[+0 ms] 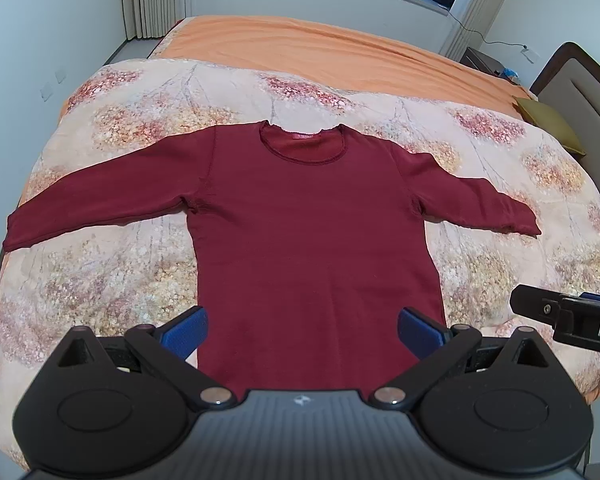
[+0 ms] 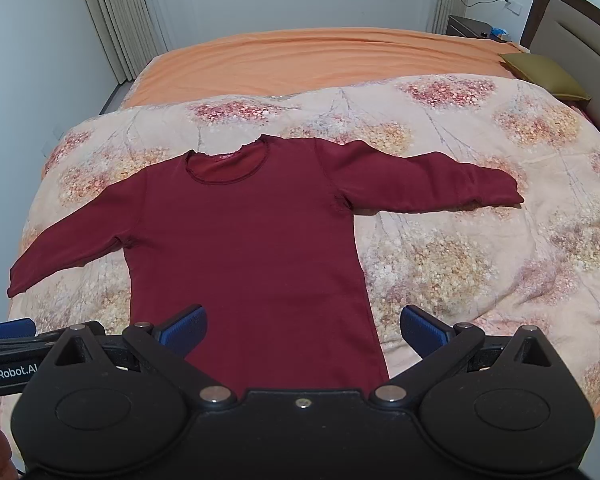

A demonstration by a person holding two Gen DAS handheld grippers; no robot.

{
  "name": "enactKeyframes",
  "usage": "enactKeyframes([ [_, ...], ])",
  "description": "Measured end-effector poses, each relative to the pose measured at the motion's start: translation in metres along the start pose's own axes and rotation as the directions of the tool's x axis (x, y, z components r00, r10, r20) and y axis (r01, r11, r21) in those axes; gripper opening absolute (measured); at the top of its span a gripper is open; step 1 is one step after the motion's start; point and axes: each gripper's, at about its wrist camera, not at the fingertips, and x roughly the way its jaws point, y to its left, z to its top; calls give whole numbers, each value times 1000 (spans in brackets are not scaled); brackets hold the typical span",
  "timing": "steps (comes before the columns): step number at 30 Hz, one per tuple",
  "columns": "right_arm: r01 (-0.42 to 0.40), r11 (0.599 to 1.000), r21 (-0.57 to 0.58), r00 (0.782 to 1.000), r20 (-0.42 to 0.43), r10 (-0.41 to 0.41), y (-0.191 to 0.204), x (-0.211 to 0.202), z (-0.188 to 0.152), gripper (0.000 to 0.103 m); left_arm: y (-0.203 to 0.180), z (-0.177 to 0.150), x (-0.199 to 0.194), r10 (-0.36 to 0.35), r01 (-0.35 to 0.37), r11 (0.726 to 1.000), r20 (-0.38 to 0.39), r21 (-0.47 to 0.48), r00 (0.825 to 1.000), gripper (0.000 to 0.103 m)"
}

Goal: Fold small clothes

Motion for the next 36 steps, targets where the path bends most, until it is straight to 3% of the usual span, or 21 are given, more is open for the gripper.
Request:
enactKeyframes([
  [18,18,1000,-1,1000,7,-18,4,-10,-6,102,6,-5,-3,-35,35,999,-6,-2,999,103],
  [36,73,997,17,997,-31,-72,42,-12,-31,102,43,-20,8,-103,104,994,-61,21,993,103],
])
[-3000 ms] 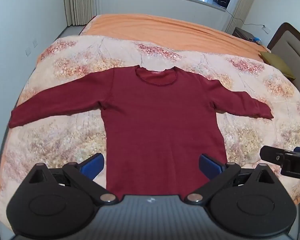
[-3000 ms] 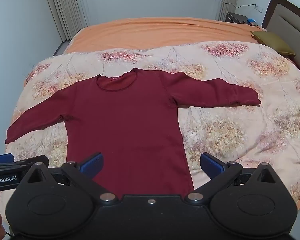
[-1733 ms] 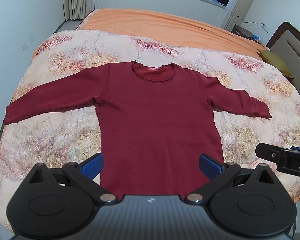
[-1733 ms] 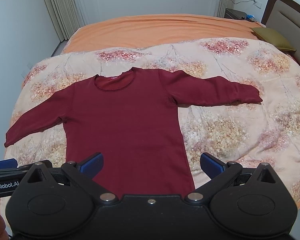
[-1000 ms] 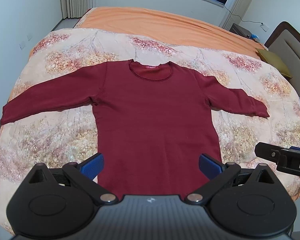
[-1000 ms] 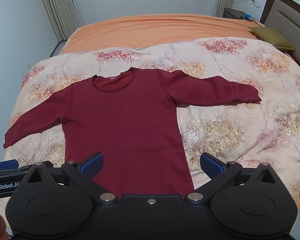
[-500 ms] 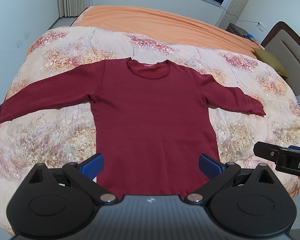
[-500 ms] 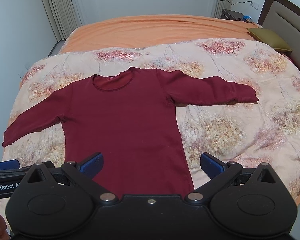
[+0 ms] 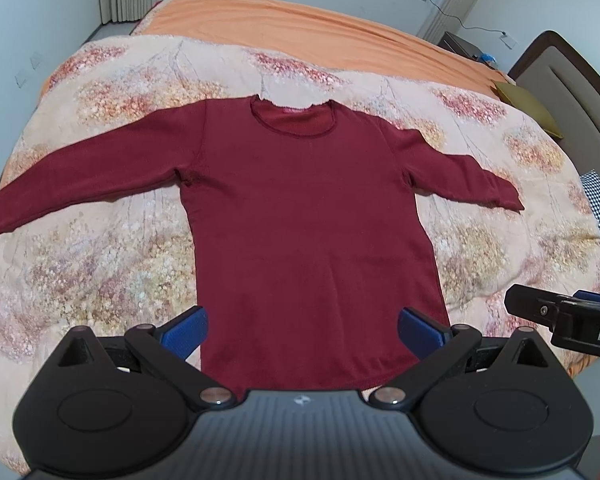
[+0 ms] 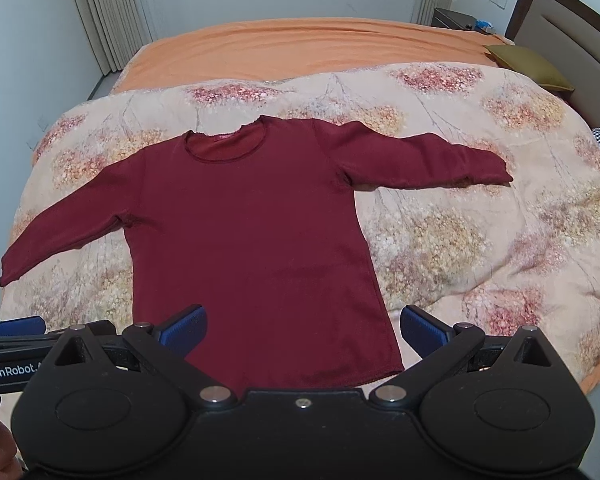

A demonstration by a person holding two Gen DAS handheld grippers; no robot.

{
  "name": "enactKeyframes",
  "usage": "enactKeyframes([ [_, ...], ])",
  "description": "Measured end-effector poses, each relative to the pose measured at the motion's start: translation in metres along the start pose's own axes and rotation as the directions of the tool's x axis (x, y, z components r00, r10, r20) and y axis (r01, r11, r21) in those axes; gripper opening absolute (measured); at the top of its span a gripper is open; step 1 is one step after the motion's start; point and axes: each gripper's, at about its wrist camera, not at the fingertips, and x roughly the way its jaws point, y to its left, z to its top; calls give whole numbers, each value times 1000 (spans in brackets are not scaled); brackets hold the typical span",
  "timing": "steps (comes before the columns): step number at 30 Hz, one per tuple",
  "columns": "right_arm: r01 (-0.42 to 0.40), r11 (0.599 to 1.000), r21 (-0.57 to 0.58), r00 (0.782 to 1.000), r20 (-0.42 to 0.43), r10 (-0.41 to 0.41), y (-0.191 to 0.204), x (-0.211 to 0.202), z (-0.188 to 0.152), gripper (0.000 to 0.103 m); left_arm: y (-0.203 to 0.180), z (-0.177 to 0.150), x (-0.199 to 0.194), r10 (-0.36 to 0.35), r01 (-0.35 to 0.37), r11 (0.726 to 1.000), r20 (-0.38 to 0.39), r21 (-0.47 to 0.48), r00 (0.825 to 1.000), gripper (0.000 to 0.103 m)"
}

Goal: Fold small clothes

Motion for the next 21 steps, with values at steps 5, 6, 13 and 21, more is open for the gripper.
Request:
enactKeyframes([
  [5,0,1000,1,1000,19,0,10,-3,-8,102,10,-4,5,-32,32,999,-15,4,999,103],
  [6,-7,1000,-3,1000,27,8,12,-4,-9,102,12,-5,5,-40,40,999,-15,1,999,103],
  [13,-92,995,-48,996,13,92,18,0,-12,102,28,-6,0,-99,102,993,42,-64,994,103],
  [21,-113,993,21,992,60,111,-14,1,-4,102,43,-9,5,-165,170,979,54,-114,985,103],
])
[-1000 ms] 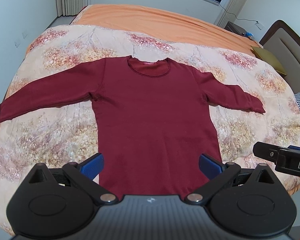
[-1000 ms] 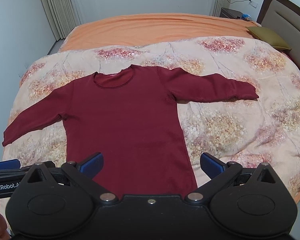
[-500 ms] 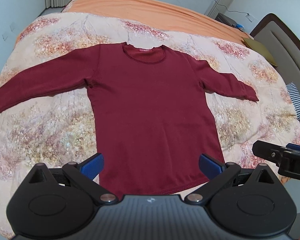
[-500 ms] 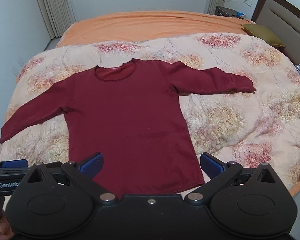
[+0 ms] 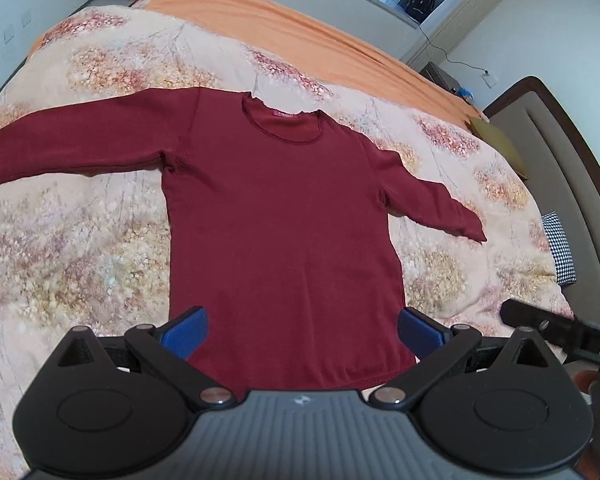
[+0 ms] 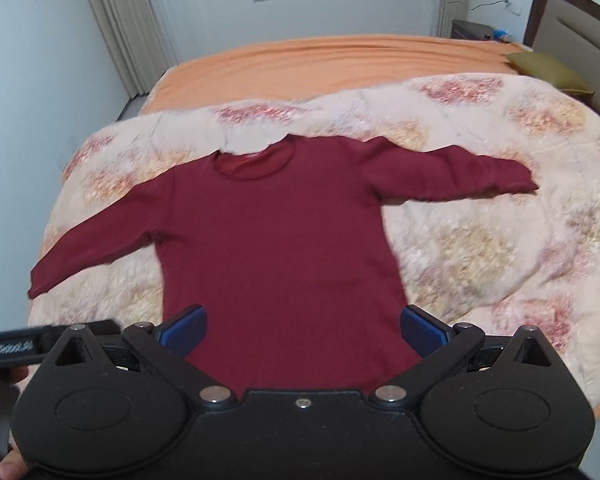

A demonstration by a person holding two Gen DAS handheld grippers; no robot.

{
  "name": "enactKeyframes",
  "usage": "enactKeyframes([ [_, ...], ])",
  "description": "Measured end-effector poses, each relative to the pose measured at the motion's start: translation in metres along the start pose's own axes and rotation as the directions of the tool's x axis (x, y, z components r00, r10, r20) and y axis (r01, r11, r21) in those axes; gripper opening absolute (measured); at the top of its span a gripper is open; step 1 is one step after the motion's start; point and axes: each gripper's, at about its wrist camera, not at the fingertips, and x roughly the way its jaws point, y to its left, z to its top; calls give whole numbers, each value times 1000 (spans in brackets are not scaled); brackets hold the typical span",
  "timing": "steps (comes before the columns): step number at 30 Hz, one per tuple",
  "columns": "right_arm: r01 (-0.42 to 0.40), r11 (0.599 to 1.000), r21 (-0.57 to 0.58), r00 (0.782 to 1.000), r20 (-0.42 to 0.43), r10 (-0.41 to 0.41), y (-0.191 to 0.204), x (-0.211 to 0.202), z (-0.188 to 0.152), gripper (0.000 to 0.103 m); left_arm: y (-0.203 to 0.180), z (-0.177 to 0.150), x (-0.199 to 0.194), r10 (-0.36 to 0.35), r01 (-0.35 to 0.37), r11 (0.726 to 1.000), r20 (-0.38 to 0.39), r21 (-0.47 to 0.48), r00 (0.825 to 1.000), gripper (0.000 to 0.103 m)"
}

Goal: Fold small clothes
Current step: 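Reach the right gripper to a sleeve cuff and close on it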

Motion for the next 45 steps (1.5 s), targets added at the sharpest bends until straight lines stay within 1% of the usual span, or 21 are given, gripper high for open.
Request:
enactKeyframes([
  [2,-20,999,48,997,-68,24,-21,12,2,102,-3,0,3,5,-5,1000,0,-2,1000,103],
  [4,-24,991,133,991,-126,41,-48,28,-2,102,-7,0,8,0,0,1000,-8,-12,1000,103],
  [6,10,981,192,988,-152,20,-72,39,-7,102,-14,0,11,-2,1,1000,-12,-16,1000,103],
  [7,27,980,199,989,-148,3,-83,40,-8,102,-18,0,12,3,-3,1000,-10,-15,1000,103],
  [8,36,980,198,991,-135,-9,-93,40,-7,102,-23,0,13,7,-7,1000,-7,-14,1000,103],
  [10,17,980,198,998,-63,-5,-114,32,0,102,-32,0,17,14,-14,1000,-3,-15,1000,103],
  [13,-70,975,211,995,88,52,-153,16,15,102,-49,0,28,34,-34,999,-4,-23,999,103],
  [14,-98,970,220,991,111,75,-169,17,21,102,-56,1,32,44,-44,999,-7,-28,999,103],
  [16,-167,954,247,984,94,148,-205,29,33,103,-72,1,43,54,-55,998,-16,-43,998,103],
  [18,-243,923,300,969,27,246,-245,52,42,102,-89,1,54,62,-63,996,-26,-57,998,103],
  [19,-247,909,337,965,5,261,-265,63,45,102,-98,1,60,64,-66,996,-33,-65,997,103],
  [23,-218,868,447,971,9,239,-350,104,56,102,-133,0,84,87,-94,988,-61,-120,994,103],
  [27,-206,822,530,974,29,225,-431,155,80,102,-165,-3,104,156,-165,970,-63,-178,986,103],
  [30,-221,773,595,971,57,234,-483,201,103,102,-186,-5,113,183,-192,961,-64,-201,981,103],
  [33,-238,697,676,967,95,238,-527,246,120,102,-203,-5,117,197,-206,954,-63,-216,978,103],
  [35,-250,619,744,961,115,250,-549,275,124,99,-211,-6,120,206,-216,948,-67,-233,976,103],
  [37,-291,534,794,948,163,274,-565,298,124,97,-215,-6,126,205,-219,943,-80,-250,976,103],
  [39,-331,477,814,933,207,295,-572,313,123,96,-220,-5,134,214,-231,939,-93,-256,972,103],
  [41,-333,467,819,931,208,300,-575,325,125,92,-226,-5,140,225,-245,938,-105,-247,969,103],
  [43,-334,481,810,929,197,314,-574,334,125,86,-232,-4,146,228,-249,940,-115,-234,967,103],
  [45,-355,486,799,919,202,339,-573,340,124,83,-237,-4,149,227,-249,942,-119,-224,967,103],
])
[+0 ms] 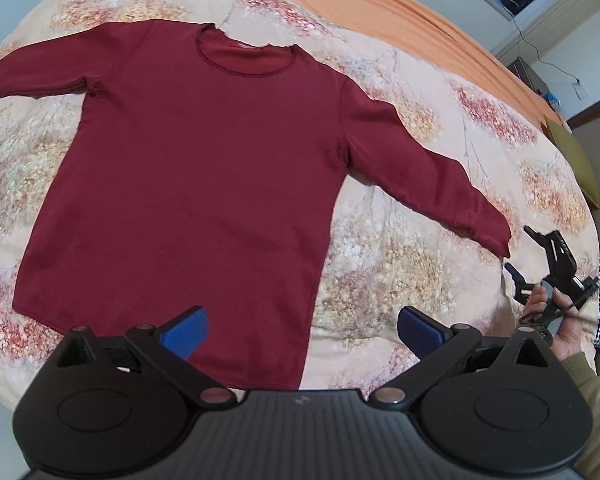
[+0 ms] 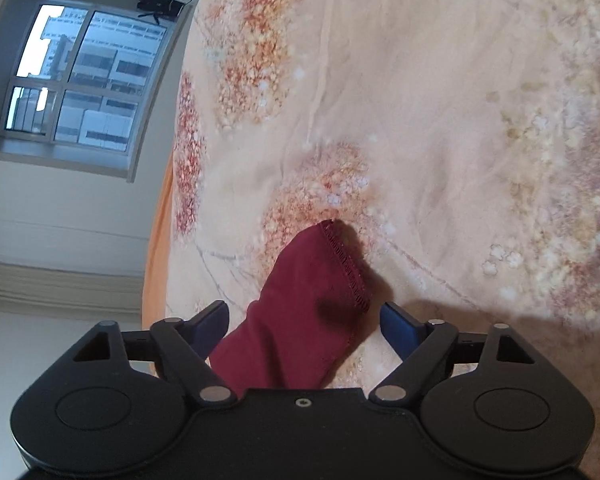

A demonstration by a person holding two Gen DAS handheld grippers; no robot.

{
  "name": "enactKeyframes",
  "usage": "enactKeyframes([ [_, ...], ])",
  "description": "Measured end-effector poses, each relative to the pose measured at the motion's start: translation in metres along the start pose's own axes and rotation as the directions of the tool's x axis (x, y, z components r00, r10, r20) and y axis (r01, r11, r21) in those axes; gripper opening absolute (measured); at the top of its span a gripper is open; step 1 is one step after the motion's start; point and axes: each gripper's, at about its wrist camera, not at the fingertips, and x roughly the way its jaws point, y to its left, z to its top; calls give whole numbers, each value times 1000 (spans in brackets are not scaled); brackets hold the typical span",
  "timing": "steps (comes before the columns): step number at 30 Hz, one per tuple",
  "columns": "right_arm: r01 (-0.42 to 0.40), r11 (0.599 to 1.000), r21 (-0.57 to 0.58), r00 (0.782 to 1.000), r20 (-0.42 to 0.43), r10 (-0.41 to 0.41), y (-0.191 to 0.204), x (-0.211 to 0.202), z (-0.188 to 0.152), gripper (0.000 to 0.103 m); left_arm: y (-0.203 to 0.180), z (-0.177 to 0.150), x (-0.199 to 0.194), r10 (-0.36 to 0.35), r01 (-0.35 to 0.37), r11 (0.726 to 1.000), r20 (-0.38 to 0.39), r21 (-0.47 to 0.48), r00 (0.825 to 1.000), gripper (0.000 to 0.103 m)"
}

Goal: Fold small clothes
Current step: 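Reach the right gripper to a sleeve cuff and close on it, then carry the held sleeve across the shirt body and open the right gripper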

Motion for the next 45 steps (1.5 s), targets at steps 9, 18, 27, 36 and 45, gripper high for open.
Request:
enactKeyframes([
  [9,-32,999,-31,999,-13,31,-15,27,4,50,-7,3,16,4,-4,1000,-6,25,1000,103],
  [18,-103,966,-236,995,-14,102,25,12,-2,9,-22,79,103,-27,22,993,40,114,999,103],
  [27,-172,927,-333,980,41,197,86,-47,15,7,-92,195,242,109,-160,938,176,307,978,103],
  [36,-146,931,-335,980,81,182,97,-59,3,7,-96,219,311,68,-121,919,151,375,986,103],
  [45,-213,846,-489,970,-4,242,204,-47,-42,7,1,239,233,-210,181,966,148,186,967,103],
])
